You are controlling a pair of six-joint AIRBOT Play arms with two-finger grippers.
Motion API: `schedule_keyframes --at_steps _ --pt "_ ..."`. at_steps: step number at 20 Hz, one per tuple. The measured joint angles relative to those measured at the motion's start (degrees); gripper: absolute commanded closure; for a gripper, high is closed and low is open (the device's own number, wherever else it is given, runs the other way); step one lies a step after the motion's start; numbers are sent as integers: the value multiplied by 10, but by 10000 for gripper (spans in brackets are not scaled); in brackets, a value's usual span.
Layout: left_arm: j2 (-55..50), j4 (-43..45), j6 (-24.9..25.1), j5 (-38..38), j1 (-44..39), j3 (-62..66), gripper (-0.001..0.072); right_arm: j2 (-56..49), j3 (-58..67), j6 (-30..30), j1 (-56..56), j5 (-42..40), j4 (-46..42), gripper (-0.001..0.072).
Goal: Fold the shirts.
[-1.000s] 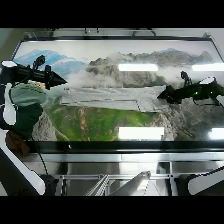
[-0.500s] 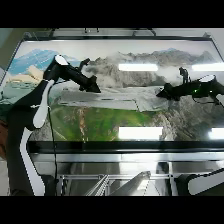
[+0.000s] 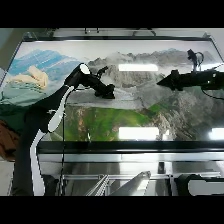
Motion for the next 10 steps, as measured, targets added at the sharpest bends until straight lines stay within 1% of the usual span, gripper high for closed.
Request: schedule_keyframes --at_steps 3,6,8,10 --pt "-7 -33 6 3 -2 -1 687 15 14 -9 65 -20 57 694" --pt "-10 -63 18 -2 1 -1 687 10 41 -13 160 -91 85 694" --pt "-11 -83 28 -25 8 -2 701 -10 63 -15 217 -133 90 695" --pt "-3 -113 43 -66 29 -3 707 -37 82 -10 262 -162 93 695"
